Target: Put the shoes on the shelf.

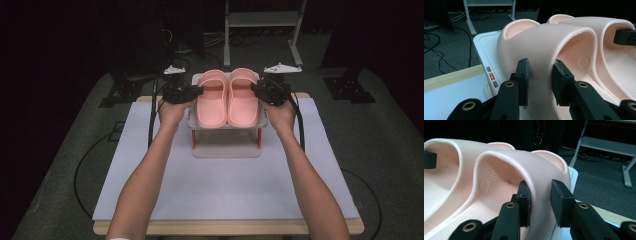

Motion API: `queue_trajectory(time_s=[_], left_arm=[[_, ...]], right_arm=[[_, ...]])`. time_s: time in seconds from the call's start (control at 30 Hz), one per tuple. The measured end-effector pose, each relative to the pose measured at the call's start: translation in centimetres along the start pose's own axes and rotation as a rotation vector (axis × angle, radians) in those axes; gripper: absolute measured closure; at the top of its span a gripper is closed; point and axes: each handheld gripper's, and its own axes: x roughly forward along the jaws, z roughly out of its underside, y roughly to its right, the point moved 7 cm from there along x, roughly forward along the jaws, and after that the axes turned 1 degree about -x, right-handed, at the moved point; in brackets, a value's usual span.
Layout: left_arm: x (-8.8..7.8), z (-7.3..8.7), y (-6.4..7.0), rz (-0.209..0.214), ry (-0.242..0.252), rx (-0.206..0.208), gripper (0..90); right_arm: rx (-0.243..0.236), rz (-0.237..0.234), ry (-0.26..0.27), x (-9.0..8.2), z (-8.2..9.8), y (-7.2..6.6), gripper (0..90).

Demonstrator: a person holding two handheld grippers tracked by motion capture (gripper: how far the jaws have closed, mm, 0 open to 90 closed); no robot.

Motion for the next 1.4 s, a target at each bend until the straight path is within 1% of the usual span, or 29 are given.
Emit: queue_trajectory(time_s=[0.37,0.97,1.2,1.4], left_arm=[[0.5,-0.3,-0.3,-0.008,0.006,0.002,69.2],[1.1,-0.5,-0.7,-0.012,0.014,0.003,69.2],[1.4,-0.6,-0.9,-0.014,0.009,0.005,69.2],[1.6,-0.7,-1.0,-0.016,0.015,0.0,69.2]], right_arm=[[-0.002,0.012,0.0,0.4,-0.2,0.1,69.0],[0.018,0.018,0.003,1.1,-0.2,0.6,69.0],[0.024,0.018,0.003,1.4,-0.2,0.7,69.0],[0.026,0.023,0.005,1.6,-0.3,0.9,69.0]])
